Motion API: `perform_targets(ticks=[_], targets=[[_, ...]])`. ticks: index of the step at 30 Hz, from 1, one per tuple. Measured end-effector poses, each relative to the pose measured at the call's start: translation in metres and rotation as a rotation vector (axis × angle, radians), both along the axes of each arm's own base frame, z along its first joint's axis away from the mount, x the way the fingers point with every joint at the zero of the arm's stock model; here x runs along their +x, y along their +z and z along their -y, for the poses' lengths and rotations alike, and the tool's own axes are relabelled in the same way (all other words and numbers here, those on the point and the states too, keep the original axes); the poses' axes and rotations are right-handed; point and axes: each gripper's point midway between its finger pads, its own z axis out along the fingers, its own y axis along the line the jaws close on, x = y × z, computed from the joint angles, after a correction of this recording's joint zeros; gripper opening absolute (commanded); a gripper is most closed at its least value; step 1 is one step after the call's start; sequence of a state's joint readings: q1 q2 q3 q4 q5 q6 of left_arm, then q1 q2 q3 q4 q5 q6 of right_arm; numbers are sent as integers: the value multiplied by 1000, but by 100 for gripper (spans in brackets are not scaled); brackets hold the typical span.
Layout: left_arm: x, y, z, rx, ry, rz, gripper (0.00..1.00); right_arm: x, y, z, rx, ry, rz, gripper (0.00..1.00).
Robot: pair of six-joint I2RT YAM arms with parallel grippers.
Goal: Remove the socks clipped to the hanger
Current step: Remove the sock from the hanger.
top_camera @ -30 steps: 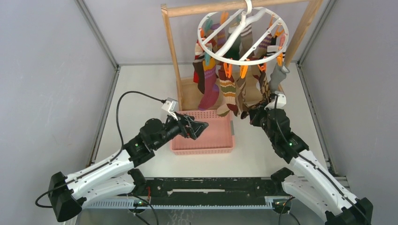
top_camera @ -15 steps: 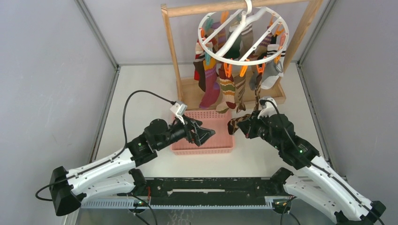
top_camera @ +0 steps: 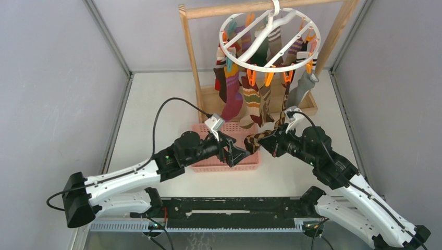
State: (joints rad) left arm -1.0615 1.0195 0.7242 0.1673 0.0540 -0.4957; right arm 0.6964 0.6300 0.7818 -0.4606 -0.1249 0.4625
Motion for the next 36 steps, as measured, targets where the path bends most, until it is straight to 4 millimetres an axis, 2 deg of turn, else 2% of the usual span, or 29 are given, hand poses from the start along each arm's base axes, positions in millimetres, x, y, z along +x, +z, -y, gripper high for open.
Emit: perform_targets(ticks=[6,16,23,36], targets=[[4,-15,13,21,-17,-6,100,-9,6,-6,37,52,-4,0],[-6,2,33,-68,-121,31,100,-16,14,-9,67,86,9,0],[-4,2,37,-80,-123,41,100,-21,16,-11,82,108,-3,0],[8,-16,41,-40,-76,36,98,-24,20,-14,103,130,0,0]])
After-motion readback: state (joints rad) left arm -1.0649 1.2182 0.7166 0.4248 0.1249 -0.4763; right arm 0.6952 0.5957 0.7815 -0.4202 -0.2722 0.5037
